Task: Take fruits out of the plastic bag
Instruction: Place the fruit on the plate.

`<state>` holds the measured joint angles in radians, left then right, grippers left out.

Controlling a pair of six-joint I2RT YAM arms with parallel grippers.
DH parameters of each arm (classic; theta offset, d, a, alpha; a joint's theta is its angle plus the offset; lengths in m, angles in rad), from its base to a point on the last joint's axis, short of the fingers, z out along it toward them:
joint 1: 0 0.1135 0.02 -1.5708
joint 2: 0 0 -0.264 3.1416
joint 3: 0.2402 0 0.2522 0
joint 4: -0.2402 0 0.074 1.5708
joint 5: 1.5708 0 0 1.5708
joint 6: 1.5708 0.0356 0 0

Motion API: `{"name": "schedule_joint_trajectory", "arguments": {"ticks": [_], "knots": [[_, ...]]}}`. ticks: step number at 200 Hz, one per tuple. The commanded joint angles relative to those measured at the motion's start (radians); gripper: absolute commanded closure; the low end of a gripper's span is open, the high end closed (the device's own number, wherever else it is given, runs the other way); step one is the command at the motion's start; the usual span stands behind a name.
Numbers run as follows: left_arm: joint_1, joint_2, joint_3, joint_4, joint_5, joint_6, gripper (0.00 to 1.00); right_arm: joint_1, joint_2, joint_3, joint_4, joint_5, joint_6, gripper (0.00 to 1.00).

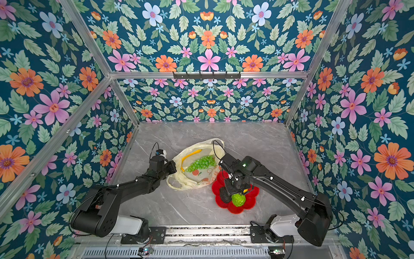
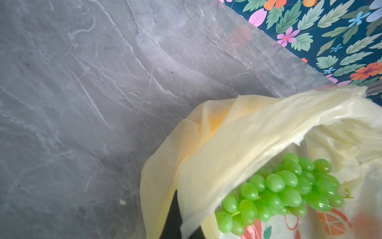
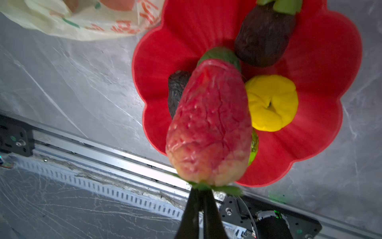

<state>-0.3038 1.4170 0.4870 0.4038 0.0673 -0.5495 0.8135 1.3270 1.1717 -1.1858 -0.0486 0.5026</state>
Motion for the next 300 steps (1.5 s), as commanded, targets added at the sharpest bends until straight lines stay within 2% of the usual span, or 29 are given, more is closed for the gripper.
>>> {"name": "schedule_joint_trajectory", "arguments": {"ticks": [1, 90, 183, 252, 300], "knots": [[0.0, 0.001, 0.004, 0.007, -0.009, 0.006, 1.0, -0.001, 0.001, -0.024, -0.026, 0.033, 0.029, 1.0], [0.0, -0.004, 0.004, 0.006, -0.008, 0.008, 1.0, -0.008, 0.046, -0.07, 0.045, 0.084, 0.153, 1.0], [0.0, -0.012, 0.002, 0.003, -0.008, 0.01, 1.0, -0.016, 0.096, -0.104, 0.143, 0.053, 0.224, 1.0], [0.001, -0.01, 0.002, 0.004, -0.008, 0.01, 1.0, -0.016, 0.07, -0.113, 0.137, 0.056, 0.223, 0.71], [0.0, -0.011, 0.002, 0.004, -0.008, 0.01, 1.0, -0.017, 0.049, -0.095, 0.123, 0.073, 0.216, 0.63]]}}
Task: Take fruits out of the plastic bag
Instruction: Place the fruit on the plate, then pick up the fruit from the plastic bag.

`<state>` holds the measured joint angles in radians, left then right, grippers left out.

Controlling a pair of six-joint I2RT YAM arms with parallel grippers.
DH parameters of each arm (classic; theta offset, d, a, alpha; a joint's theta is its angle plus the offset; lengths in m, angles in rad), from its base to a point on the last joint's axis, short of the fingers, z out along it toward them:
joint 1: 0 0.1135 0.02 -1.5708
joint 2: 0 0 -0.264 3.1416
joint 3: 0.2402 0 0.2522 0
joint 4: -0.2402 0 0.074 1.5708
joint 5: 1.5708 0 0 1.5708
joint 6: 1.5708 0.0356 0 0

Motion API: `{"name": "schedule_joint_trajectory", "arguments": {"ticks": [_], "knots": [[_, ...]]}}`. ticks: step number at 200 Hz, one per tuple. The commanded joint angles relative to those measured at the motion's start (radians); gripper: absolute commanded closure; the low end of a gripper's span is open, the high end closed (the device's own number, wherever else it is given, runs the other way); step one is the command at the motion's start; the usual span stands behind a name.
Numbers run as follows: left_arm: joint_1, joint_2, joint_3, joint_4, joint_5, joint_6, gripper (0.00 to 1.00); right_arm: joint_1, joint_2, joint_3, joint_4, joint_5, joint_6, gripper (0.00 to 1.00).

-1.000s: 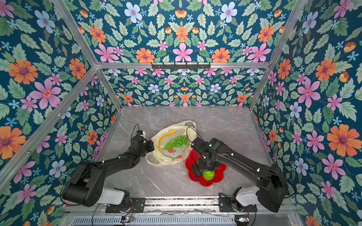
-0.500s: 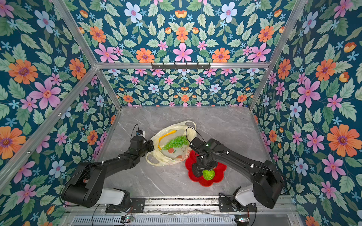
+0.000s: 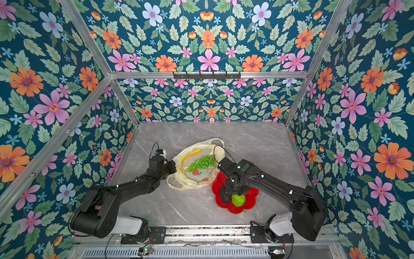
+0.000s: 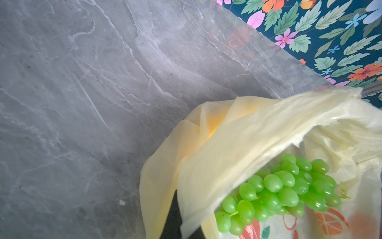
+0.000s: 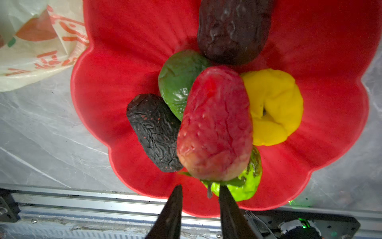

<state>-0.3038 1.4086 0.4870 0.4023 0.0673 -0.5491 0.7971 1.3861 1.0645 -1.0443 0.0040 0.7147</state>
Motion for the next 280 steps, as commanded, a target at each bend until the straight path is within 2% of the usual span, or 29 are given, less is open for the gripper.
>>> {"name": "schedule_joint_trajectory", "arguments": {"ticks": [1, 56, 109, 128, 194, 280], "knots": [[0.001, -0.002, 0.002, 0.006, -0.008, 0.01, 1.0, 0.0, -0.01, 0.013, -0.019, 0.021, 0.003, 0.63], [0.0, -0.016, -0.003, 0.01, -0.008, 0.009, 1.0, -0.001, -0.043, 0.068, 0.007, 0.076, -0.007, 0.58], [-0.002, -0.055, -0.031, 0.04, -0.014, 0.006, 1.0, 0.0, 0.003, 0.124, 0.354, 0.02, 0.049, 0.56], [-0.002, -0.065, -0.036, 0.031, -0.039, -0.001, 1.0, 0.018, 0.088, 0.167, 0.464, 0.002, 0.07, 0.56], [-0.002, -0.102, -0.068, 0.072, -0.036, -0.009, 1.0, 0.055, 0.438, 0.413, 0.61, -0.013, 0.092, 0.56], [-0.002, -0.162, -0.123, 0.135, -0.047, -0.046, 1.0, 0.09, 0.742, 0.661, 0.639, 0.001, 0.124, 0.57]]}}
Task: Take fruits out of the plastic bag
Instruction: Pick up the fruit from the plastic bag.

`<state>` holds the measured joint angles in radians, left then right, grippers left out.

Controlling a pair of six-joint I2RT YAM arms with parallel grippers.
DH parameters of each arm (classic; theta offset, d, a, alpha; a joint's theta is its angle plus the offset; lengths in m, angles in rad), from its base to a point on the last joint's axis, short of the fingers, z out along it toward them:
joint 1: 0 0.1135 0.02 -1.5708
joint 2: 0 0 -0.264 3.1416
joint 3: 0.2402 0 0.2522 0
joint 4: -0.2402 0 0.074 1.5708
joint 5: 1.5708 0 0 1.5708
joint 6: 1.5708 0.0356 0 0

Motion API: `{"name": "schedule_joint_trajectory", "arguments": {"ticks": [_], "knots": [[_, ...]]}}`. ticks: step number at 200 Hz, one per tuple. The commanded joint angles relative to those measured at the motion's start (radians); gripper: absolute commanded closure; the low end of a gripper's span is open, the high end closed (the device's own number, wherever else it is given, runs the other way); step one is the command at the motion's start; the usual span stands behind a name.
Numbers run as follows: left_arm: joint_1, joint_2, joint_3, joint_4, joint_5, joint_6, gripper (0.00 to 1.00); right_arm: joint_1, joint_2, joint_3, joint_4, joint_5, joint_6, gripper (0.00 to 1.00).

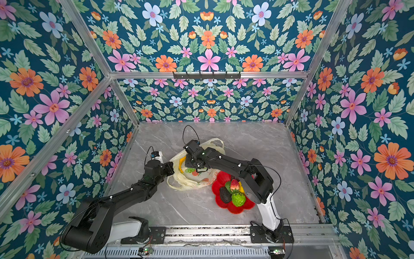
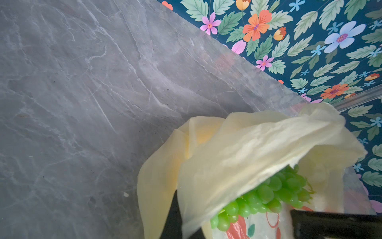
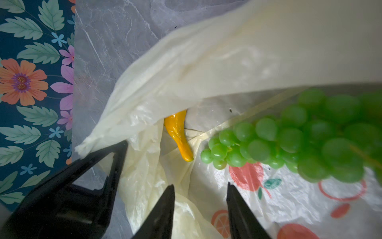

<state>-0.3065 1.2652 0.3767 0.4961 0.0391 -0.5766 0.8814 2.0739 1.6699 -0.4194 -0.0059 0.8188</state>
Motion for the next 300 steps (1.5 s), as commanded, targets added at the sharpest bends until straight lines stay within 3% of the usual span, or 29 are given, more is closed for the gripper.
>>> {"name": "schedule_joint_trajectory", "arguments": {"ticks": [1, 59, 91, 164, 220, 259, 300], "knots": [[0.001, -0.021, -0.014, 0.042, -0.02, -0.019, 1.0, 0.004, 0.057, 0.057, 0.014, 0.011, 0.021, 0.57], [0.001, -0.034, -0.022, 0.045, -0.019, -0.025, 1.0, 0.009, 0.191, 0.162, 0.06, 0.007, 0.091, 0.56], [0.0, -0.03, -0.022, 0.054, -0.005, -0.031, 1.0, 0.013, 0.23, 0.179, 0.104, 0.023, 0.12, 0.48], [-0.004, -0.033, -0.024, 0.062, 0.007, -0.034, 1.0, 0.01, 0.335, 0.328, 0.031, 0.053, 0.163, 0.43], [-0.012, -0.043, -0.031, 0.076, 0.01, -0.029, 1.0, 0.01, 0.453, 0.53, -0.136, 0.121, 0.176, 0.39], [-0.013, -0.042, -0.028, 0.068, -0.003, -0.026, 1.0, 0.011, 0.503, 0.63, -0.237, 0.156, 0.145, 0.44], [-0.013, -0.047, -0.024, 0.049, -0.022, -0.019, 1.0, 0.018, 0.42, 0.506, -0.172, 0.178, 0.116, 0.58]]}}
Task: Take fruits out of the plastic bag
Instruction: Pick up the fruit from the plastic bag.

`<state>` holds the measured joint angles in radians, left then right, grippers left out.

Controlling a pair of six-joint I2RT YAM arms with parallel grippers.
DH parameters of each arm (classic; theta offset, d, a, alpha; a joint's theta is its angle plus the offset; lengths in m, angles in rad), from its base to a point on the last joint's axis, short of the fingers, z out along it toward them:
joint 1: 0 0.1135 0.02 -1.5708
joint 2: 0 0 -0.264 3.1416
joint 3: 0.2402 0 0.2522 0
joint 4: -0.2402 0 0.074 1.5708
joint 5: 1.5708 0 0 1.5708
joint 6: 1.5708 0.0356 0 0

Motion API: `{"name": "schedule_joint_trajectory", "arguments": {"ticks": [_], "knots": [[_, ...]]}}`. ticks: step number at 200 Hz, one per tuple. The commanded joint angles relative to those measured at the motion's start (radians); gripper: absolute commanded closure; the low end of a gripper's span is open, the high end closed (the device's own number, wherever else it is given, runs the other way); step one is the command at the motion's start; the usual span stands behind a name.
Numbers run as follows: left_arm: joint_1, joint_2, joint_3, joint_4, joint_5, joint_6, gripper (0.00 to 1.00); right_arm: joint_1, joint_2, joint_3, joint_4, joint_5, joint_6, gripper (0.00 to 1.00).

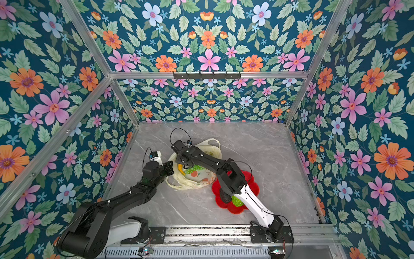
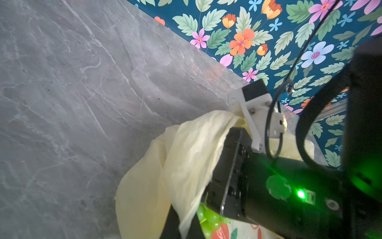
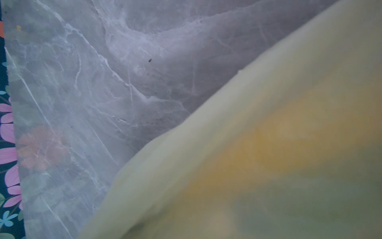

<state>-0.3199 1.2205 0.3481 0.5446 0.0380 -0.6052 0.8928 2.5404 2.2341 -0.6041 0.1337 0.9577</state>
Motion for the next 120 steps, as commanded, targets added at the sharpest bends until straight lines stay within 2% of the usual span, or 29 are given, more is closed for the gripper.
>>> {"name": "schedule_joint_trajectory", "arguments": {"ticks": [1, 39, 87, 120], "knots": [[0.0, -0.002, 0.005, 0.0, -0.021, 0.01, 1.0, 0.007, -0.048, -0.061, 0.015, 0.04, -0.024, 0.58], [0.0, 0.005, 0.009, -0.002, -0.02, 0.01, 1.0, 0.012, -0.043, -0.051, 0.013, 0.029, -0.036, 0.62], [0.001, 0.0, 0.008, -0.003, -0.022, 0.012, 1.0, 0.012, 0.034, 0.042, -0.045, -0.003, -0.034, 0.58], [0.001, -0.001, 0.009, -0.004, -0.021, 0.013, 1.0, 0.012, 0.06, 0.091, -0.072, -0.017, -0.038, 0.58]]}}
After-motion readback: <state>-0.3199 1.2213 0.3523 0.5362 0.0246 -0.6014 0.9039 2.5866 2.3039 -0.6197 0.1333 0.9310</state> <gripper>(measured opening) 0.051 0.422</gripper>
